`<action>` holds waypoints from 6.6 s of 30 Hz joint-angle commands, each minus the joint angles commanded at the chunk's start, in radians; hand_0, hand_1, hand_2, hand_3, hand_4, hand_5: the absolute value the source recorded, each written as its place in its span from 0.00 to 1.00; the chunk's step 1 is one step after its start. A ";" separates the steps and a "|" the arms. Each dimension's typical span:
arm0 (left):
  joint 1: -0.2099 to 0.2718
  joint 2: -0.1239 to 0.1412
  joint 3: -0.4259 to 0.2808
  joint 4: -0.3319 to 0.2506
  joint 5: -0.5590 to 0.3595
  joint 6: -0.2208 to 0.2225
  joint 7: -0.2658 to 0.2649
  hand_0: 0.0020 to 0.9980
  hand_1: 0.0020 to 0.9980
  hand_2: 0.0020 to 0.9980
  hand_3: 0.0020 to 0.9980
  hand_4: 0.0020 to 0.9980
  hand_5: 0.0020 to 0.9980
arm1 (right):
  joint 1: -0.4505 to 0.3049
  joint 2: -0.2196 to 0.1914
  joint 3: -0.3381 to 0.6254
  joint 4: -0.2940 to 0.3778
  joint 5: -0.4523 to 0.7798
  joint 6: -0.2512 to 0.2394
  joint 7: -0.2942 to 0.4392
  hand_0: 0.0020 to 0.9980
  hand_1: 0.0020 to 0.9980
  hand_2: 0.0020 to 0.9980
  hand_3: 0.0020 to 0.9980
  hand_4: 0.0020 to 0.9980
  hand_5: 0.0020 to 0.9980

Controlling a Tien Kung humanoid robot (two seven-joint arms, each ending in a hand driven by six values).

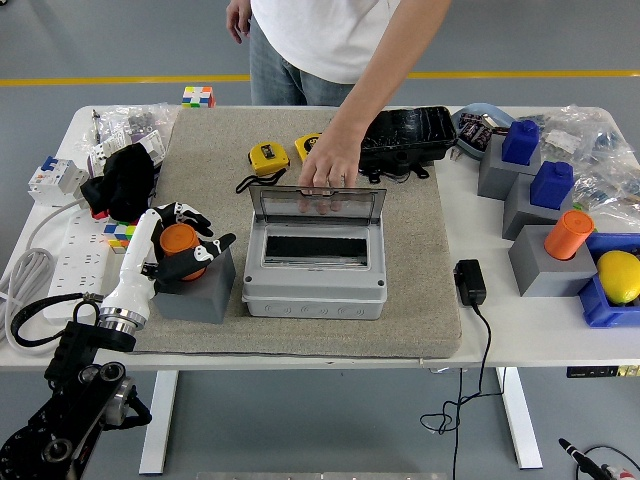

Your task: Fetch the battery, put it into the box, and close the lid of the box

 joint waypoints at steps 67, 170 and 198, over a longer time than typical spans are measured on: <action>-0.104 0.192 0.245 -0.403 0.648 0.248 0.197 0.02 0.00 0.04 0.04 0.79 0.26 | 0.010 -0.011 0.037 0.000 -0.025 -0.001 -0.004 0.87 0.80 0.77 0.85 1.00 1.00; -0.482 -0.026 0.618 0.258 0.566 0.295 0.064 0.37 0.56 0.46 0.44 1.00 0.65 | 0.037 0.000 0.057 0.000 -0.071 0.007 -0.029 0.87 0.79 0.77 0.85 1.00 1.00; -0.460 -0.006 0.521 0.117 0.681 0.347 0.058 0.80 0.87 0.78 0.75 1.00 0.70 | 0.032 0.002 0.045 0.000 -0.064 0.006 -0.031 0.87 0.79 0.77 0.85 1.00 1.00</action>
